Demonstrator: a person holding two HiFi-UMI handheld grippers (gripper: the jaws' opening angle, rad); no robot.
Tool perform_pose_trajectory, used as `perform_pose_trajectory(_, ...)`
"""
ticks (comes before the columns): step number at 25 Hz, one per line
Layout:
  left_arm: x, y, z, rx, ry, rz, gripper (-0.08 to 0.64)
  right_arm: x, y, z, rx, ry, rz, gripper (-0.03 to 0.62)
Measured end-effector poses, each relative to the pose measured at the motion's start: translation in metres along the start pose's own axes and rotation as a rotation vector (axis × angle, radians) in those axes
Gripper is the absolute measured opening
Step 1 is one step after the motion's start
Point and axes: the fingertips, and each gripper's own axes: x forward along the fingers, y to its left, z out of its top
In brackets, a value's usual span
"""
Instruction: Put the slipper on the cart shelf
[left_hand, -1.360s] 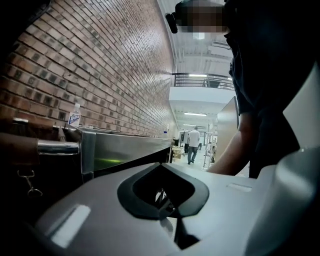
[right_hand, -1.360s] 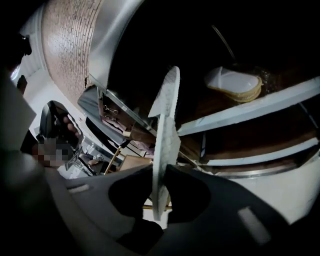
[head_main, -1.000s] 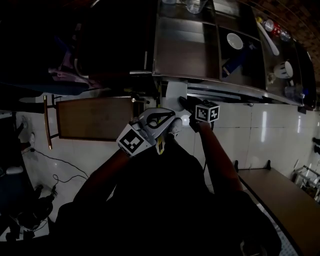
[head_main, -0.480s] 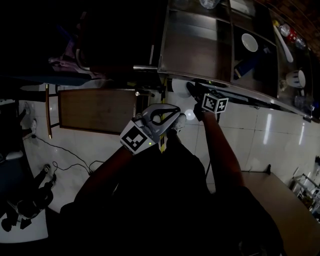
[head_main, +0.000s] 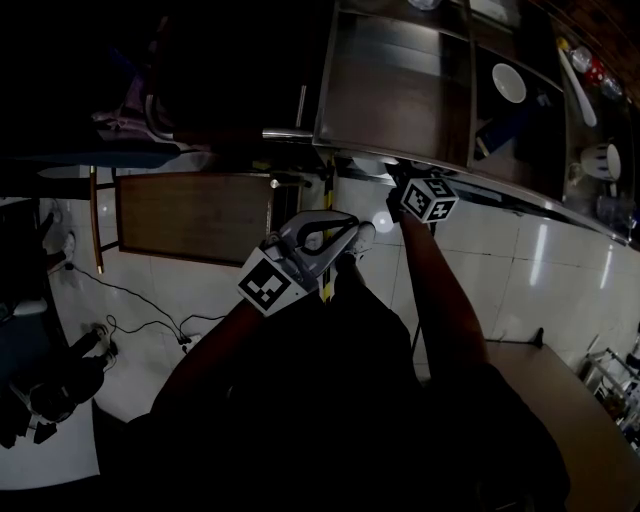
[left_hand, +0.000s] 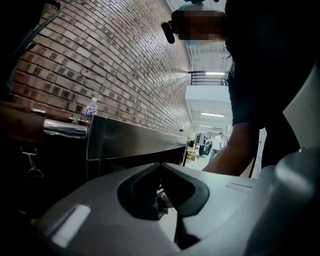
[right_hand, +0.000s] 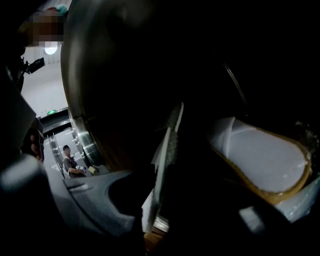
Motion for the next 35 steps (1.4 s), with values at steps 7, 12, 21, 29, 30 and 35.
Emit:
perform_pose_trajectory(7,0.0,0.0,-0.003,-0.013,0.004,0.01,0.003,0.005,-0.014,0.019,-0.058,-0.065,-0.083,0.099)
perform_pose_trajectory(12,0.0,0.001,-0.005,-0.018,0.008,0.015,0.003,0.003,-0.022,0.029,-0.169,-0.056,-0.174,0.254)
perform_pose_trajectory(21,0.0,0.004,-0.002,-0.007,0.004,0.022,0.003,-0.011,-0.018,0.032,-0.3,-0.031,-0.242,0.325)
perform_pose_trajectory(29,-0.007,0.006,0.005,0.008,-0.022,0.009,0.002,-0.04,-0.005,0.029,-0.303,-0.013,-0.239,0.324)
perform_pose_trajectory(30,-0.008,0.007,0.007,0.013,-0.027,0.006,0.003,-0.045,0.002,0.029,-0.304,-0.009,-0.226,0.324)
perform_pose_trajectory(35,-0.016,0.007,0.018,0.037,-0.056,-0.013,0.002,-0.074,0.061,0.026,-0.323,-0.002,-0.122,0.322)
